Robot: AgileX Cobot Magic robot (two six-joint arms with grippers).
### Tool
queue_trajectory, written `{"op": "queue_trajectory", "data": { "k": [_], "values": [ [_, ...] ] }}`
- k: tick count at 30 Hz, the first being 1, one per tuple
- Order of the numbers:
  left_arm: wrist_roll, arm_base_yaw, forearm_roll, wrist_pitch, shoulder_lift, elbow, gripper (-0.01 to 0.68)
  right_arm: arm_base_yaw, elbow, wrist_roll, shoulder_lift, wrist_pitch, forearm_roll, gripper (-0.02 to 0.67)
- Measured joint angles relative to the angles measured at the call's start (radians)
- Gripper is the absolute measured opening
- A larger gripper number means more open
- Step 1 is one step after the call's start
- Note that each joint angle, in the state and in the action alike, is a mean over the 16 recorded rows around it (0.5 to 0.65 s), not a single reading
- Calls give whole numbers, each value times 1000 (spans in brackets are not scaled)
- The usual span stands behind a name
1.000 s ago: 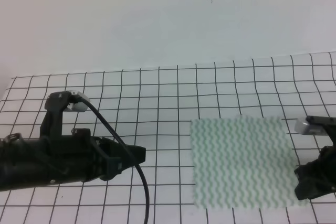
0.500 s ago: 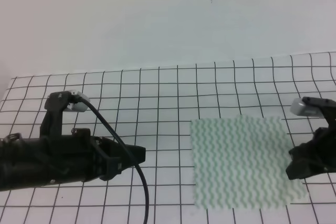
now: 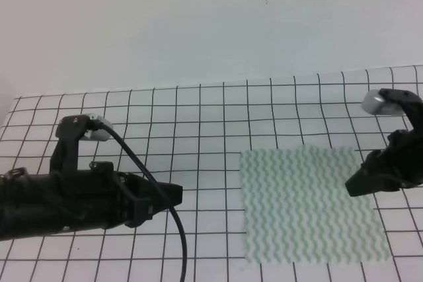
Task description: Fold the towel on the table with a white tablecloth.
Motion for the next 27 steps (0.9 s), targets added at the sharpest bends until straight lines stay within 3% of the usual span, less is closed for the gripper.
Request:
{"op": "queue_trajectory", "data": {
  "k": [12,27],
  "values": [
    [0,0,25,20,15,0,137,-1,14,216,-5,4,-261,216],
    [-2,0,29,43,26,-2,137,0,49,173,92,-37,-204,294]
  ]
}}
